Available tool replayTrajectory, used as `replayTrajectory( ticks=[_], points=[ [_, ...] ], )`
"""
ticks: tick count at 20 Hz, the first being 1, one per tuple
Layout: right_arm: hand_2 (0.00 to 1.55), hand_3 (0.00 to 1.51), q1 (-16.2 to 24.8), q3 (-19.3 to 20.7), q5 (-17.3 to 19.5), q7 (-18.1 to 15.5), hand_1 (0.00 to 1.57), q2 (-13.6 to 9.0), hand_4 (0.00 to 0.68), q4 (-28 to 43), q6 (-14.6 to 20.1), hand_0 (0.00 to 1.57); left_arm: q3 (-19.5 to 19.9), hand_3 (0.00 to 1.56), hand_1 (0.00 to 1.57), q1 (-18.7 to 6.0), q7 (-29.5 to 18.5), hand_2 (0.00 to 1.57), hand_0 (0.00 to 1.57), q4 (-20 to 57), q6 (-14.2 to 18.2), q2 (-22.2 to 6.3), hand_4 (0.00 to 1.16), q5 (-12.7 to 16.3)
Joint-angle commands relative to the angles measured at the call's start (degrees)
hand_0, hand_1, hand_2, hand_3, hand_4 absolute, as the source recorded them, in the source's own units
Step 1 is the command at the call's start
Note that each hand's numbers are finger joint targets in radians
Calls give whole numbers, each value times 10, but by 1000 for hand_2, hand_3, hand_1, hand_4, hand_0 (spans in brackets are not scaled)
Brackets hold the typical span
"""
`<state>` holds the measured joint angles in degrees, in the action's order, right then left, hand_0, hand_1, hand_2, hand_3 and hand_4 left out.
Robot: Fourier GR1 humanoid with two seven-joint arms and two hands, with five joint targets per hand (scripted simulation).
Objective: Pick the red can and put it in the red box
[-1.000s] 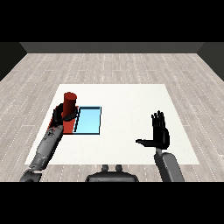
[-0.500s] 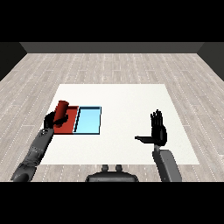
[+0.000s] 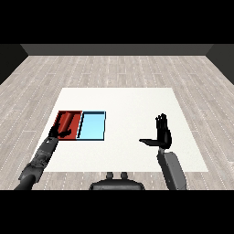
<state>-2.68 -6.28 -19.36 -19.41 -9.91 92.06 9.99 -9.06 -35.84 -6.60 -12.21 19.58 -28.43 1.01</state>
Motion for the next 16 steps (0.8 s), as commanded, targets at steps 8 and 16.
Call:
replayTrajectory(
  ticks=[8, 16],
  points=[
    [0, 0, -15, 5, -10, -24, 0, 6, 0, -31, -33, 0, 104, 0, 0, -32, -120, 0, 0, 4, -40, -13, 0, 86],
    [0, 0, -1, 4, -12, -36, 0, -3, 0, -28, -53, 0, 221, 0, 0, -39, -324, 0, 0, -164, -233, 101, 0, 244]
  ],
)
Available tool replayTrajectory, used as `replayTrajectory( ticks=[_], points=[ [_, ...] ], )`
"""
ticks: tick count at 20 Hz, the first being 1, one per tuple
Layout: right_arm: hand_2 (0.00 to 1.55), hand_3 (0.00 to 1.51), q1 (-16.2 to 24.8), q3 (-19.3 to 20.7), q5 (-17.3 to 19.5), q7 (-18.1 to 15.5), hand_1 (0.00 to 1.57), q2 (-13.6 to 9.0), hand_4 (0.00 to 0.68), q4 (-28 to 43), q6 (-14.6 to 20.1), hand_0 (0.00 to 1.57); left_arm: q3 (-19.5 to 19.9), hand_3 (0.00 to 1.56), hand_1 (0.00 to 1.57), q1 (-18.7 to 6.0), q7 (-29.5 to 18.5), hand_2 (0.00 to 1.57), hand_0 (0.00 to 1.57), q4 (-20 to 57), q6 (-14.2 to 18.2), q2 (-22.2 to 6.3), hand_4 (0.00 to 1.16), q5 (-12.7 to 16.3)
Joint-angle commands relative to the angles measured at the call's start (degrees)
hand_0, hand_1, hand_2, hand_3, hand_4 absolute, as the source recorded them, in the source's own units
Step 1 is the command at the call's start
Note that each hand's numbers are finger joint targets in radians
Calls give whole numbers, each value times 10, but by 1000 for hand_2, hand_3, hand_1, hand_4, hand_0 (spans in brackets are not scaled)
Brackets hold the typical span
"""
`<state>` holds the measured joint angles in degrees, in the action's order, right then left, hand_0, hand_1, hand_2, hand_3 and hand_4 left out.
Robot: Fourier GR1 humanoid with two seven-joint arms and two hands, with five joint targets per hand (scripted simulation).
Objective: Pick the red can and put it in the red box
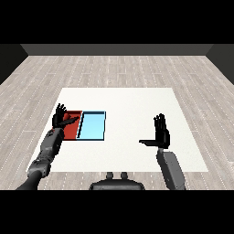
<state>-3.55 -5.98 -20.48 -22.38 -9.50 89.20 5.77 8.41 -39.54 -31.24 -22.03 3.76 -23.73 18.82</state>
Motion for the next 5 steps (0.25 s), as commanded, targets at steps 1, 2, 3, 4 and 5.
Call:
replayTrajectory(
  ticks=[1, 2, 3, 4, 5],
  points=[
    [0, 0, -1, -4, 10, -2, 0, -6, 0, -9, -4, 0, 48, 0, 0, 46, -120, 0, 0, -81, -101, 58, 0, 73],
    [0, 0, 12, -6, 14, -15, 0, -9, 0, -8, -11, 0, 35, 0, 0, 37, -122, 0, 0, -109, -104, 83, 0, 70],
    [0, 0, 6, -7, 13, -12, 0, -9, 0, 5, -12, 0, 24, 0, 0, 48, -122, 0, 0, -127, -113, 109, 0, 72],
    [0, 0, 4, 4, 14, -10, 0, -34, 0, 6, -26, 0, 1, 0, 0, 67, -123, 0, 0, -155, -117, 117, 0, 57],
    [0, 0, -7, -2, 13, -10, 0, -17, 0, -14, -22, 0, -5, 0, 0, 90, -132, 0, 0, -187, -104, 135, 0, 59]
  ],
)
